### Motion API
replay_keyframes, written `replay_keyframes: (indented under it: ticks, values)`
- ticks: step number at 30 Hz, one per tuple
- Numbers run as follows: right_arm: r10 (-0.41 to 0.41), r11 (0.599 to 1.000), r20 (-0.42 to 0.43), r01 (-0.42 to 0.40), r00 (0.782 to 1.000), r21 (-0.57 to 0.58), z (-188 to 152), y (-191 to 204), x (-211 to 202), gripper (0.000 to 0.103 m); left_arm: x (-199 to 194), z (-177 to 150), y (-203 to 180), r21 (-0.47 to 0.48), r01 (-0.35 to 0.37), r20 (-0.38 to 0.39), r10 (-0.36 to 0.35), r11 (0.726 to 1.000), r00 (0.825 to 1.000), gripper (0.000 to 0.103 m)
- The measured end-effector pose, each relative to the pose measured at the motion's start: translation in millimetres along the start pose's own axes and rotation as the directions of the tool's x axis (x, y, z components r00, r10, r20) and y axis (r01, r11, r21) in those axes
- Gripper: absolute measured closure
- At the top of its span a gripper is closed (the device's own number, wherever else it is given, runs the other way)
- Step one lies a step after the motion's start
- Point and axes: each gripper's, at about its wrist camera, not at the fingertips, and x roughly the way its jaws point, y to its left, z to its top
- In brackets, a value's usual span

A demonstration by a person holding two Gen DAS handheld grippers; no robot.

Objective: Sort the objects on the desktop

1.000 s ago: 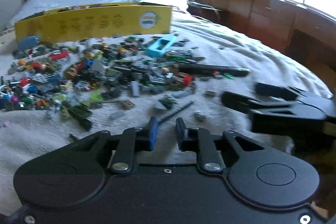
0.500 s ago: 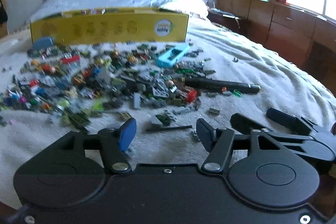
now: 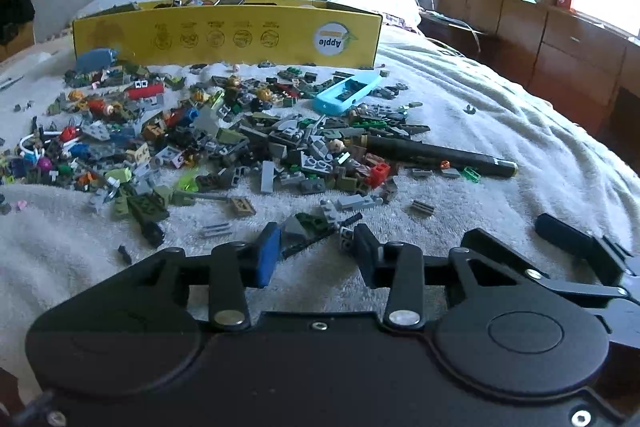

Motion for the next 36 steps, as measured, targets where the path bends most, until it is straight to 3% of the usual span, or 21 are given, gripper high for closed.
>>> replay_keyframes:
  ticks: [2, 5, 12, 14, 17, 23, 26, 29, 36]
  values:
    - [0.005, 1.0, -0.002, -0.005, 1.0, 0.002, 0, 2, 0, 0.0, -6, -3, 3, 0.035, 0.013, -0.002, -0.013, 0.999, 1.0, 0.057]
    - [0.029, 1.0, -0.003, -0.029, 1.0, -0.001, 0, 6, -2, 0.0, -11, -9, 10, 0.091, -0.011, 0.019, 0.01, 0.996, 1.0, 0.057]
    - [0.16, 0.986, -0.009, -0.16, 0.987, -0.056, 1, 36, 2, 0.001, -16, -7, 47, 0.097, -0.068, 0.058, 0.062, 0.993, 0.996, 0.058]
    - [0.188, 0.978, -0.022, -0.19, 0.982, -0.084, 0, 48, 6, 0.01, -20, -7, 55, 0.1, -0.064, 0.066, 0.057, 0.993, 0.996, 0.057]
    - [0.193, 0.969, -0.071, -0.201, 0.979, -0.141, -3, 68, 15, 0.04, -22, -8, 62, 0.095, -0.075, 0.075, 0.068, 0.993, 0.995, 0.057]
    - [0.19, 0.958, -0.097, -0.206, 0.977, -0.2, -8, 90, 24, 0.064, -24, -9, 70, 0.069, -0.059, 0.083, 0.053, 0.996, 0.995, 0.057]
    - [0.158, 0.963, -0.092, -0.174, 0.983, -0.205, -10, 92, 26, 0.086, -27, -11, 66, 0.084, -0.045, 0.094, 0.037, 0.995, 0.995, 0.057]
    - [0.13, 0.975, -0.077, -0.142, 0.989, -0.169, -8, 85, 24, 0.094, -33, -11, 57, 0.117, -0.025, 0.116, 0.011, 0.993, 0.993, 0.057]
    - [-0.001, 0.99, -0.056, -0.007, 0.998, -0.141, -2, 55, 12, 0.094, -32, -1, 30, 0.056, 0.091, 0.065, -0.095, 0.994, 0.993, 0.051]
